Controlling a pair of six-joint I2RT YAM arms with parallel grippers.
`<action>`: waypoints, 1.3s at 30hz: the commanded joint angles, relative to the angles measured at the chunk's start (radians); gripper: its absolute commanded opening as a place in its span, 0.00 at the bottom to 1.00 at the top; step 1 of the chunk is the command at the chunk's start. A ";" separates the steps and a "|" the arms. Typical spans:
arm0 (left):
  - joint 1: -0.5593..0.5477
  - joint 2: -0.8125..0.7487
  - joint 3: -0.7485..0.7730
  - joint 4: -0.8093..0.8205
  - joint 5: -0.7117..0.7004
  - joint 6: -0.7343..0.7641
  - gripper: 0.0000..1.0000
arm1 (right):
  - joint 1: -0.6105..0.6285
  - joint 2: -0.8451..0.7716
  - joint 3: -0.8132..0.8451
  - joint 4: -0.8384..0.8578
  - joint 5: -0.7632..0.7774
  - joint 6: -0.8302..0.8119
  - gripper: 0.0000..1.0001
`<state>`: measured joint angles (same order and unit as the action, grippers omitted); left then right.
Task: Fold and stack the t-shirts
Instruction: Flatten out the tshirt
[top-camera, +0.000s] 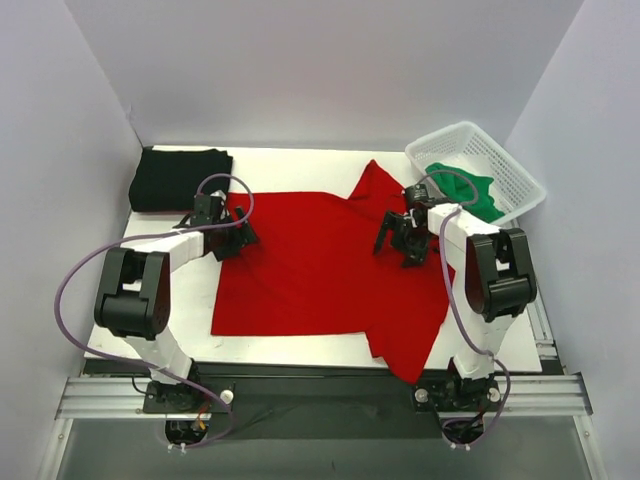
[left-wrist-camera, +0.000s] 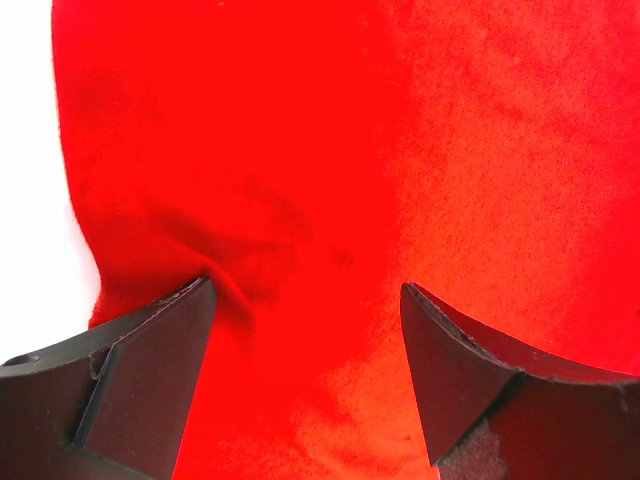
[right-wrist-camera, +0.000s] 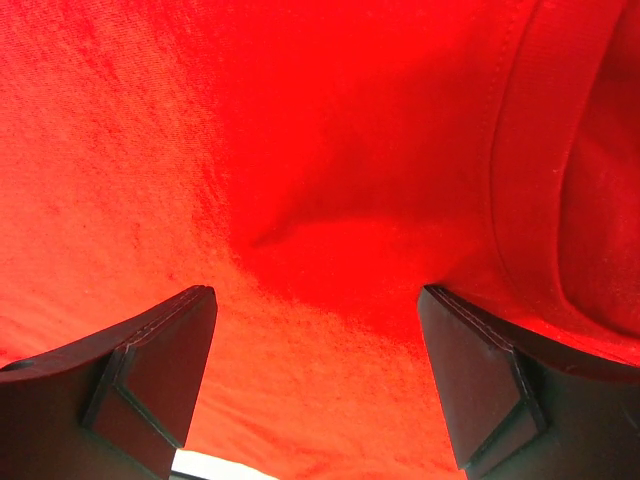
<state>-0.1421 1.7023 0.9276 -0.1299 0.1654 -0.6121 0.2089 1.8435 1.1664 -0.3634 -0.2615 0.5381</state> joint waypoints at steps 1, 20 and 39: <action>0.010 0.098 0.063 -0.085 -0.059 0.066 0.86 | -0.006 0.083 0.077 -0.025 -0.012 -0.006 0.84; -0.045 0.005 0.234 -0.109 -0.136 0.163 0.86 | -0.017 0.168 0.343 -0.091 -0.192 -0.078 0.84; -0.106 -0.553 -0.168 -0.668 -0.653 -0.158 0.89 | 0.037 -0.104 0.193 -0.097 -0.203 -0.001 0.82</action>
<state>-0.2470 1.2129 0.7658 -0.7162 -0.4515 -0.6781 0.2317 1.8057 1.3895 -0.4240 -0.4614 0.5159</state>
